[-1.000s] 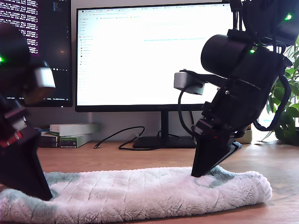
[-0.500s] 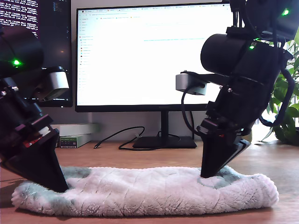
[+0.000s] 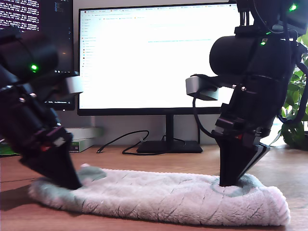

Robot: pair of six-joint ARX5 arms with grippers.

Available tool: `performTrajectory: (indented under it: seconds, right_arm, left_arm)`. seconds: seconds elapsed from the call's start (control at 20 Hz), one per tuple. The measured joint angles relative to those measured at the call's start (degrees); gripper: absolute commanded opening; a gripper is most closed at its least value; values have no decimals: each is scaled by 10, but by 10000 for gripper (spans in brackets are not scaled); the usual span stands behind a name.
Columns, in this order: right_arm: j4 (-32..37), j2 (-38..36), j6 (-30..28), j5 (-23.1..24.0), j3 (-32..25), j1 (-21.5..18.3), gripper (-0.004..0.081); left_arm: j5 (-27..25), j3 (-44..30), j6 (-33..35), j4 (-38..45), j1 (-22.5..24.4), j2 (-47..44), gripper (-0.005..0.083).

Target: Fold the tea towel to a neat square and place it to the right

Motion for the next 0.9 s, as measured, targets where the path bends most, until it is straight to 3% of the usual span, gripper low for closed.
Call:
performTrajectory:
  seconds: [0.9]
  right_arm:
    - [-46, -3, 15, -19, 2, 63, -12]
  left_arm:
    - [0, 75, 45, 66, 8, 92, -20]
